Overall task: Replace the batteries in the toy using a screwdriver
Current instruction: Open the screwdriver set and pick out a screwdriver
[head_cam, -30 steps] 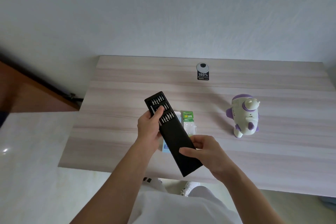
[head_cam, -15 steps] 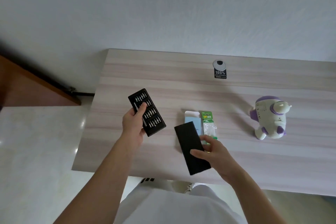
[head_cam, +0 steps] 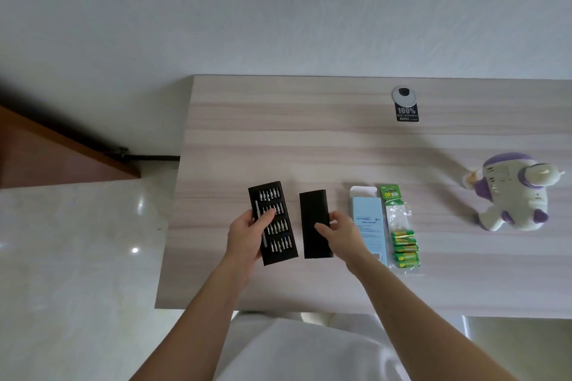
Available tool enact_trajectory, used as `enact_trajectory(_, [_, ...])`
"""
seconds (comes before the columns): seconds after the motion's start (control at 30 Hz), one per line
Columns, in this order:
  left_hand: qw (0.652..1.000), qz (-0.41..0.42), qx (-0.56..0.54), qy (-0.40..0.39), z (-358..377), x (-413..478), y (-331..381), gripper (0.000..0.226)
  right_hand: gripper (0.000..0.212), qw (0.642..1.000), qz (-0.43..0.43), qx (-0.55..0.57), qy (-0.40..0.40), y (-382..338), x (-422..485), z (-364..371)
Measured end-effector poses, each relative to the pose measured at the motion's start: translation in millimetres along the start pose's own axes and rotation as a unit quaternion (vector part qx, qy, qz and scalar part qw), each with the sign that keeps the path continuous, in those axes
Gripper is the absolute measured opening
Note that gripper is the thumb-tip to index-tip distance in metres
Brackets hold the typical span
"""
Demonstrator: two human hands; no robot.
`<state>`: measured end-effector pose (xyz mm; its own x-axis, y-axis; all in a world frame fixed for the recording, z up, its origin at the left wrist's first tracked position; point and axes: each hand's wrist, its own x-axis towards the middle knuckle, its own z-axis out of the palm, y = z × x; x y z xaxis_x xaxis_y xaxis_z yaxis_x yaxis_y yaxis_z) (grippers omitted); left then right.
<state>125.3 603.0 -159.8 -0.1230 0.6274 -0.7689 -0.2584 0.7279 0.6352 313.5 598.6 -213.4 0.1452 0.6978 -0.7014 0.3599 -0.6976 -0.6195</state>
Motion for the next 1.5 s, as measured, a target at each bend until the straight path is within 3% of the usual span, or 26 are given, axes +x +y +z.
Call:
enact_trajectory(0.3, [1.0, 0.005, 0.015, -0.025, -4.3, 3.4, 5.8, 0.013, 0.034, 0.97, -0.067, -0.187, 0.142, 2.1, 3.1, 17.4])
enact_trajectory(0.47, [0.999, -0.005, 0.024, -0.041, -0.8, -1.2, 8.7, 0.017, 0.033, 0.943, -0.067, -0.286, 0.157, -2.3, 0.5, 15.6])
enact_trajectory(0.57, [0.998, 0.004, 0.026, -0.05, 6.9, -7.2, 11.0, 0.016, 0.029, 0.943, -0.088, -0.271, 0.171, -7.1, -6.1, 6.0])
enact_trajectory(0.7, [0.996, 0.027, 0.034, -0.083, 25.4, -20.4, 17.3, 0.016, 0.008, 0.945, -0.184, -0.16, 0.216, -22.4, -26.8, -26.8])
enact_trajectory(0.87, [0.987, 0.053, 0.032, -0.145, 69.1, -48.3, 25.9, 0.021, 0.009, 0.902, -0.335, -0.069, 0.265, -55.5, -74.0, -89.7])
enact_trajectory(1.03, [0.974, 0.081, 0.04, -0.209, 122.5, -80.4, 26.0, 0.023, 0.008, 0.872, -0.413, -0.096, 0.245, -68.1, -101.1, -139.4])
enact_trajectory(1.5, [0.949, 0.112, 0.101, -0.276, 201.9, -124.3, 6.5, 0.023, 0.014, 0.842, -0.404, -0.208, 0.29, -42.7, -116.7, -210.3])
